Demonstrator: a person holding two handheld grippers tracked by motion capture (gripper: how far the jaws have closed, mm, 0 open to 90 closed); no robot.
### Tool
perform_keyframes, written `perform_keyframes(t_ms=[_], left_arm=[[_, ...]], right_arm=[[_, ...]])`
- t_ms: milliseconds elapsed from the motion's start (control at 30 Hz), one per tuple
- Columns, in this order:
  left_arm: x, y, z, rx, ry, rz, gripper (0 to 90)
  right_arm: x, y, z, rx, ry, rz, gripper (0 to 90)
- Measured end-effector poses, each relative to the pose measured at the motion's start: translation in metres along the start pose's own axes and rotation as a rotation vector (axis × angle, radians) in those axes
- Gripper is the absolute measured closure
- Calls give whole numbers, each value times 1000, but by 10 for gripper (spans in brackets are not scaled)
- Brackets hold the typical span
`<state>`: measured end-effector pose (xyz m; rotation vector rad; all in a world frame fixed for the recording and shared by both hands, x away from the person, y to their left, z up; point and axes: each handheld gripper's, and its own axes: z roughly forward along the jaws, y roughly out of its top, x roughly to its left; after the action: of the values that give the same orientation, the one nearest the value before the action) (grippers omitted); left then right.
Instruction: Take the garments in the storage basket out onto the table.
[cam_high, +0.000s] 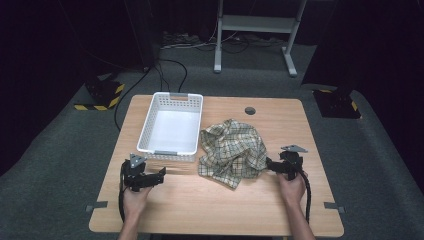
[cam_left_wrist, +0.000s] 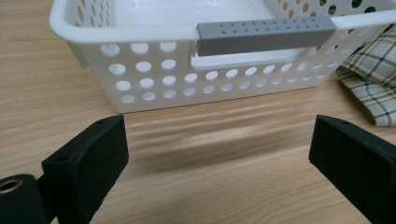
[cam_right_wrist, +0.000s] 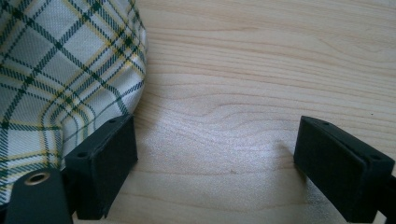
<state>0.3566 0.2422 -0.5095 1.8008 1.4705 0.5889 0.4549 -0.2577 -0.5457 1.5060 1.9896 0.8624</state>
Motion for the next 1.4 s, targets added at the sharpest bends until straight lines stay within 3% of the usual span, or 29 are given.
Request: perform_keyframes(t_ms=[667, 1400], left_arm=[[2, -8, 15, 74, 36, -4, 50], [6, -19, 29, 106, 59, -36, 53]], right_arm=[[0, 0, 0, 0, 0, 0, 126], [0, 0, 0, 0, 0, 0, 126]])
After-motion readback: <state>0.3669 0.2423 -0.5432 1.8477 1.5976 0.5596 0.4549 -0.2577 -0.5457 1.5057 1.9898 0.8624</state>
